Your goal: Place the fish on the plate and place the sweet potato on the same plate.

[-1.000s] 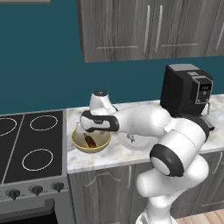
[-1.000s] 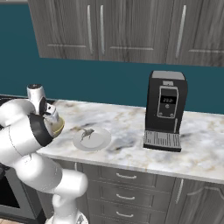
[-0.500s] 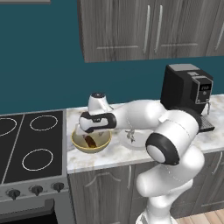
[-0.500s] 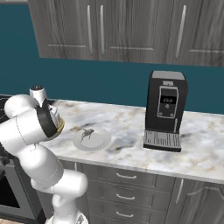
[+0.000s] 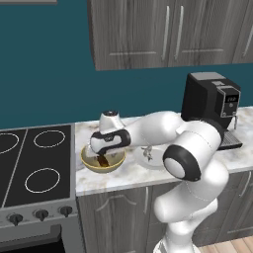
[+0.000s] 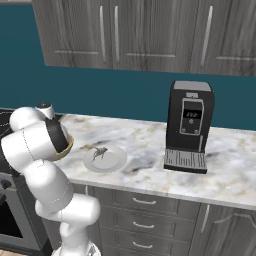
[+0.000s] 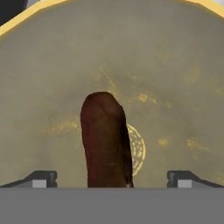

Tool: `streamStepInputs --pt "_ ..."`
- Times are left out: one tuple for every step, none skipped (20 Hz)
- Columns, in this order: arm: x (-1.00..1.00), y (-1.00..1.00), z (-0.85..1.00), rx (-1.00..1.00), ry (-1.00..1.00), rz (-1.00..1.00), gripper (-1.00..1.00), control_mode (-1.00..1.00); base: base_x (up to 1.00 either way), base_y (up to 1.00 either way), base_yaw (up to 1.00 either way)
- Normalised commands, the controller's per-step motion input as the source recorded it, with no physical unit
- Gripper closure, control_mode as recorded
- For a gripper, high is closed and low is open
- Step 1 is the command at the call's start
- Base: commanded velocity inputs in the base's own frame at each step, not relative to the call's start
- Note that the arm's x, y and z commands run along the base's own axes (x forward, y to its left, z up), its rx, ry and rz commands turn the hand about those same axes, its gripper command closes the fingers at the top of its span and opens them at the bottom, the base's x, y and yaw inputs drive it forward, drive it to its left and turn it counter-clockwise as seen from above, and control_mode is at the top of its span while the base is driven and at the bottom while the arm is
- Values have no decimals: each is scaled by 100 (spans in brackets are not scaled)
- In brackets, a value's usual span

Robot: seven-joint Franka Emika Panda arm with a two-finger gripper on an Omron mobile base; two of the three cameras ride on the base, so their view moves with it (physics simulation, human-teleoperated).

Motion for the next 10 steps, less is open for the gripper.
streamStepInputs --pt "0 0 -14 0 0 0 -100 -100 0 0 0" --pt "0 0 -18 0 0 0 -100 -100 0 0 0" --pt "0 0 -23 0 0 0 -100 -100 0 0 0" --pt "0 0 -27 0 0 0 -100 -100 0 0 0" --pt "0 0 -31 0 0 0 -100 -100 0 0 0" --pt "0 0 -31 0 0 0 -100 -100 0 0 0" --pt "0 0 -28 0 0 0 -100 -100 0 0 0" --pt "0 0 -24 0 0 0 -100 -100 0 0 0" --pt "0 0 -23 0 0 0 -100 -100 0 0 0" --pt "0 0 -20 0 0 0 -100 -100 0 0 0"
